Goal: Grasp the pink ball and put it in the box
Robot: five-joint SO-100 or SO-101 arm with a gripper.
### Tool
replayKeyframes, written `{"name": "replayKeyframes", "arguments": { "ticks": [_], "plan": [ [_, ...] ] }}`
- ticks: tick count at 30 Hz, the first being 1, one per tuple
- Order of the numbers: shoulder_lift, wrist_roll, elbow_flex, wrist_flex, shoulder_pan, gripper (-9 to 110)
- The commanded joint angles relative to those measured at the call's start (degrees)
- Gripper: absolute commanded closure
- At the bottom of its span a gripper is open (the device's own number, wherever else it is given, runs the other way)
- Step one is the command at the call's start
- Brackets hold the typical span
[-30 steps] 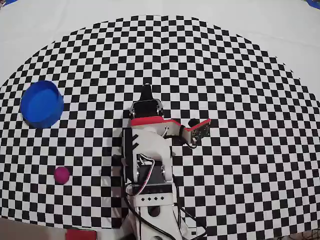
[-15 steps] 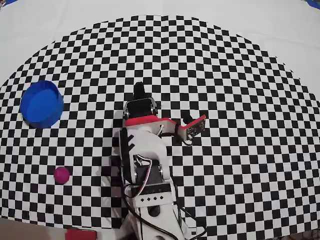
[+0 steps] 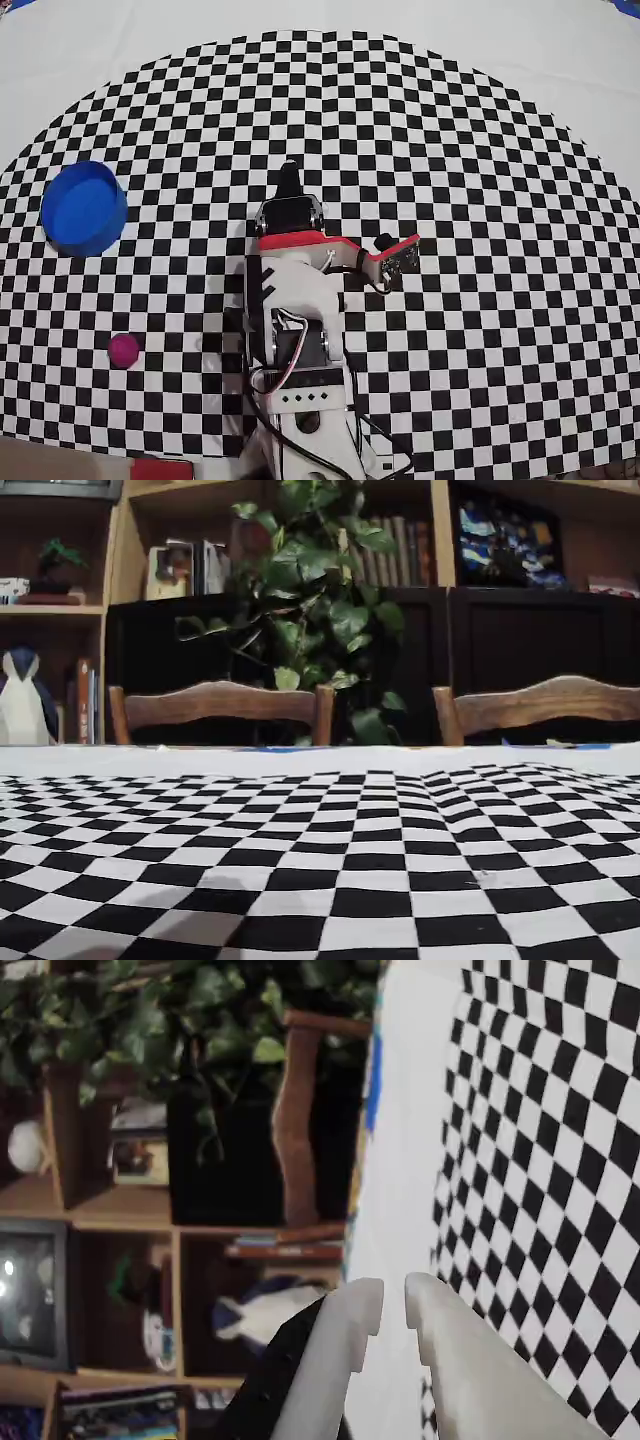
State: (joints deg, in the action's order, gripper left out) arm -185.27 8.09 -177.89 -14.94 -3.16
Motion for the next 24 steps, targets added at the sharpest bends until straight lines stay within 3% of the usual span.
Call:
{"name": "replayKeyframes", "arguments": {
  "ticks": [1,7,24],
  "plan": [
    [-1.1,1.1,-0.4,1.2,0.5,101],
    [-1.0,10.0,-0.4,1.8,1.1,101],
    [-1.0,47.1,-0.4,3.3,0.7,101]
  ]
}}
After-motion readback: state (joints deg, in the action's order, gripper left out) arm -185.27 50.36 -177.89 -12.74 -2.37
